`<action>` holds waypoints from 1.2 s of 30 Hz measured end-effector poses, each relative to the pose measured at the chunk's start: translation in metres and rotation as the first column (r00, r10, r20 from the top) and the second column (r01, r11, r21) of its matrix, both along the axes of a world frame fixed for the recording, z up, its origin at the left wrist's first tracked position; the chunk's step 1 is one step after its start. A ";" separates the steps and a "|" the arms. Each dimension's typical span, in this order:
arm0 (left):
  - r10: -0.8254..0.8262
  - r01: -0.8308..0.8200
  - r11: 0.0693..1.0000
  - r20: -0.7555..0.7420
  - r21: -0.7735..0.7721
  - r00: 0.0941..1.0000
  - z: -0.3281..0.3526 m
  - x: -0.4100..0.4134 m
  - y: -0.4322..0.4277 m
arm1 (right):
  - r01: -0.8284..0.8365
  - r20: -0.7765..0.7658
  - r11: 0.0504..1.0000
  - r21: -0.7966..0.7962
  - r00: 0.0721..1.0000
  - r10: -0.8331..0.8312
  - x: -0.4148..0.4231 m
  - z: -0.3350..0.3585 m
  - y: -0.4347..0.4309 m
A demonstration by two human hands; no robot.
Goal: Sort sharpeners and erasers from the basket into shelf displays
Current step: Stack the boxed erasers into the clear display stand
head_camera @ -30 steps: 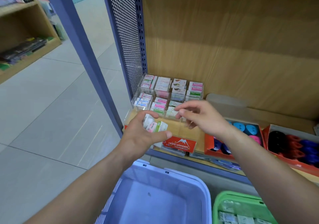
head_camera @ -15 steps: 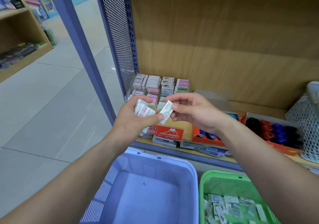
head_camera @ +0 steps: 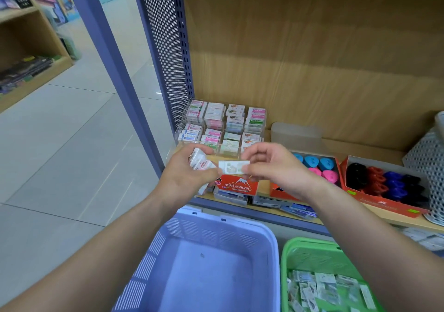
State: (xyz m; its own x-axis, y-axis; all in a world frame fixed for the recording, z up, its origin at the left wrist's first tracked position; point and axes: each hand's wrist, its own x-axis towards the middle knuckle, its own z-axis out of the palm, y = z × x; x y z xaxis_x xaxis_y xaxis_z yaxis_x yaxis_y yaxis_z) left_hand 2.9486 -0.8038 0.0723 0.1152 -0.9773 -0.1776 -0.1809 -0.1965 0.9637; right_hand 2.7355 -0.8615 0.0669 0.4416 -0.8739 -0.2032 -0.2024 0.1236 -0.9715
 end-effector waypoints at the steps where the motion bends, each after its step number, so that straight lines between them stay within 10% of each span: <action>1: -0.006 0.006 1.000 0.009 0.025 1.000 -0.004 0.003 -0.001 | 0.007 -0.037 1.000 0.002 0.999 -0.007 -0.001 -0.007 -0.001; 16: 0.016 -0.001 0.989 -0.104 0.145 0.994 -0.019 0.033 -0.022 | 0.281 -0.281 0.914 -0.293 0.888 -0.363 0.019 -0.078 -0.116; 30: 0.119 -0.108 0.991 -0.144 0.082 0.982 -0.036 0.043 -0.039 | -0.318 -0.798 0.844 -0.432 0.570 -0.194 0.047 -0.122 -0.190; 36: 0.142 -0.131 0.989 -0.196 0.067 0.970 -0.029 0.039 -0.041 | -0.131 -0.607 0.835 -0.534 0.747 -0.271 0.046 -0.085 -0.150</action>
State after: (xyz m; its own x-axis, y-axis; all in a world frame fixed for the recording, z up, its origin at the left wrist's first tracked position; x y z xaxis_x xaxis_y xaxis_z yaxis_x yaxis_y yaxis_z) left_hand 2.9874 -0.8446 0.0434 0.2039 -0.9432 -0.2622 0.0463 -0.2582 0.9650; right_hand 2.7818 -1.0115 -0.0181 0.3116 -0.9469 0.0789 -0.8007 -0.3063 -0.5149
